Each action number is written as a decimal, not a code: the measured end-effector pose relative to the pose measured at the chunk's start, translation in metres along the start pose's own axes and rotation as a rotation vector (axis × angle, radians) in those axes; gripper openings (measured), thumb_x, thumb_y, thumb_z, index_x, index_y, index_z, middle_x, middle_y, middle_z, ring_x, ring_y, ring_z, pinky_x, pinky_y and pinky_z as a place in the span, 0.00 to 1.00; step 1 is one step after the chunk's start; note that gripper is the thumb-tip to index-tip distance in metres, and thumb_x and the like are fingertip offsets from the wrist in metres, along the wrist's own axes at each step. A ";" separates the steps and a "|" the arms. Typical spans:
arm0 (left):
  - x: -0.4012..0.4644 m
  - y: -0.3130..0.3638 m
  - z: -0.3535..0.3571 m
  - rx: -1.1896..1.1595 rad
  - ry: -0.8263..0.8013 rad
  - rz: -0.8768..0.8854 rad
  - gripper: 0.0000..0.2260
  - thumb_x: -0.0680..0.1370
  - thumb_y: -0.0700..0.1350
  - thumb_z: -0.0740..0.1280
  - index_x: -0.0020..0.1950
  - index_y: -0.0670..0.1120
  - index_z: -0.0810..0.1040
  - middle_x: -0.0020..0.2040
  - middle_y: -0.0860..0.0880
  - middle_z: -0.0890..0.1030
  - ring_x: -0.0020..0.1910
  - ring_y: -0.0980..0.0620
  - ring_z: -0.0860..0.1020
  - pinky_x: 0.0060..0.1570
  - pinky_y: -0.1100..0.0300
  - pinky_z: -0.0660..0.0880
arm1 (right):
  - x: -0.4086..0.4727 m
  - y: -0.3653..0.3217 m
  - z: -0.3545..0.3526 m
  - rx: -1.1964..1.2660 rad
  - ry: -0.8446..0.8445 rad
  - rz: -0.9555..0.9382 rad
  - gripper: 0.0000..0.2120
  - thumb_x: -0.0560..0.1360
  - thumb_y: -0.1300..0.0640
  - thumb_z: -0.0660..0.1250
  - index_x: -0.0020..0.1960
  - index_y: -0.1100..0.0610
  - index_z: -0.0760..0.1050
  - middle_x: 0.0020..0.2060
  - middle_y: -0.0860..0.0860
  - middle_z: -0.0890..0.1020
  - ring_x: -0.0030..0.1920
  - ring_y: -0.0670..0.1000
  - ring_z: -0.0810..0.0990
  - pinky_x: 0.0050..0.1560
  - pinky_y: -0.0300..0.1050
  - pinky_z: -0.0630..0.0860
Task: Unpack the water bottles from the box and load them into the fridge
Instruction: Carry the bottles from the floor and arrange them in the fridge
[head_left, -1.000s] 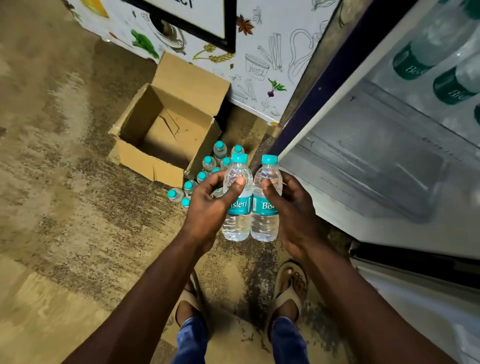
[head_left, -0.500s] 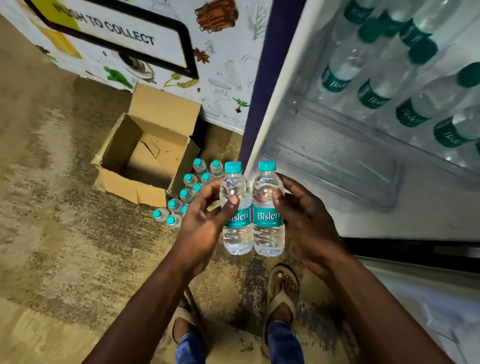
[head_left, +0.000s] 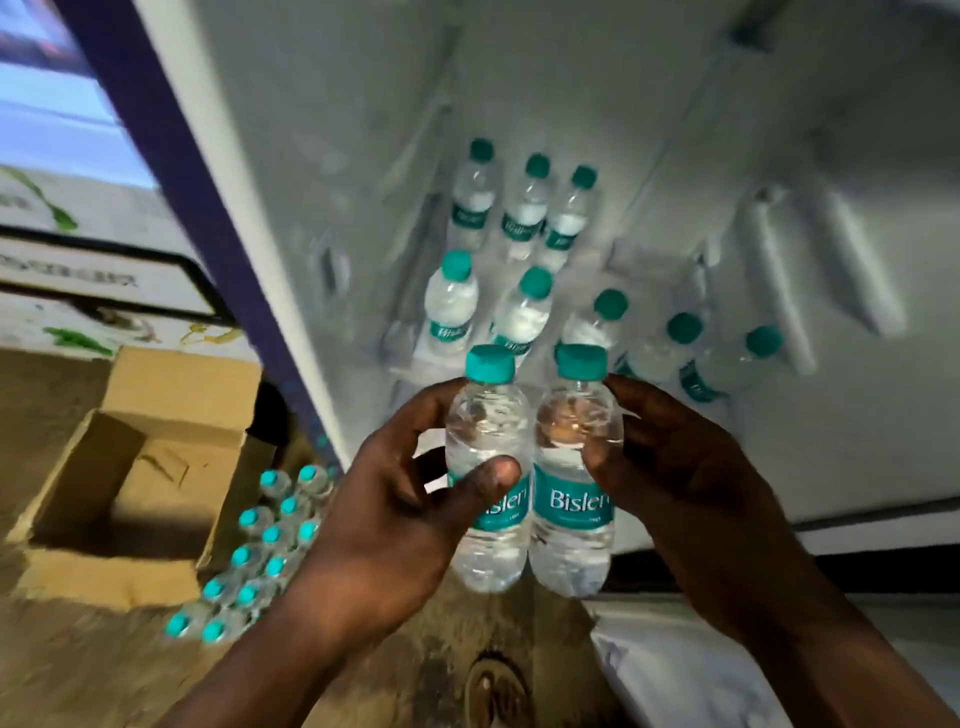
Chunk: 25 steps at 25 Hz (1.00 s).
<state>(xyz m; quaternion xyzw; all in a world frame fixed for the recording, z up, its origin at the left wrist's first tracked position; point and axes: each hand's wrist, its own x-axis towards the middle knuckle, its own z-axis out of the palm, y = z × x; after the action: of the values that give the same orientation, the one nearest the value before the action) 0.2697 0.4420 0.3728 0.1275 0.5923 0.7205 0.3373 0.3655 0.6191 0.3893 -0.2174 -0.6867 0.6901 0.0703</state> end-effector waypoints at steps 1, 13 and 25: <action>0.012 0.013 0.010 0.031 -0.037 0.044 0.20 0.73 0.40 0.73 0.65 0.45 0.77 0.60 0.48 0.84 0.59 0.48 0.83 0.54 0.55 0.81 | 0.003 -0.014 -0.010 0.008 0.017 -0.036 0.20 0.70 0.54 0.70 0.61 0.47 0.80 0.54 0.47 0.87 0.57 0.47 0.84 0.49 0.39 0.81; 0.196 0.109 0.080 0.346 -0.147 0.221 0.20 0.76 0.38 0.73 0.65 0.45 0.73 0.58 0.46 0.81 0.56 0.49 0.82 0.54 0.56 0.81 | 0.127 -0.093 -0.095 -0.143 0.231 -0.280 0.24 0.77 0.58 0.71 0.72 0.57 0.71 0.58 0.53 0.84 0.57 0.50 0.84 0.61 0.56 0.80; 0.319 0.068 0.131 1.254 -0.151 0.305 0.28 0.69 0.47 0.80 0.65 0.47 0.74 0.60 0.48 0.80 0.58 0.47 0.78 0.57 0.60 0.72 | 0.254 -0.033 -0.178 -0.642 0.304 -0.244 0.27 0.75 0.59 0.74 0.71 0.54 0.69 0.66 0.51 0.78 0.64 0.52 0.79 0.66 0.50 0.76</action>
<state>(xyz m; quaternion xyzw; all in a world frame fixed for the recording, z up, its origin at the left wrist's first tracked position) 0.0874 0.7406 0.4022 0.4331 0.8505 0.2671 0.1334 0.2018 0.8845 0.3764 -0.2448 -0.8708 0.3859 0.1814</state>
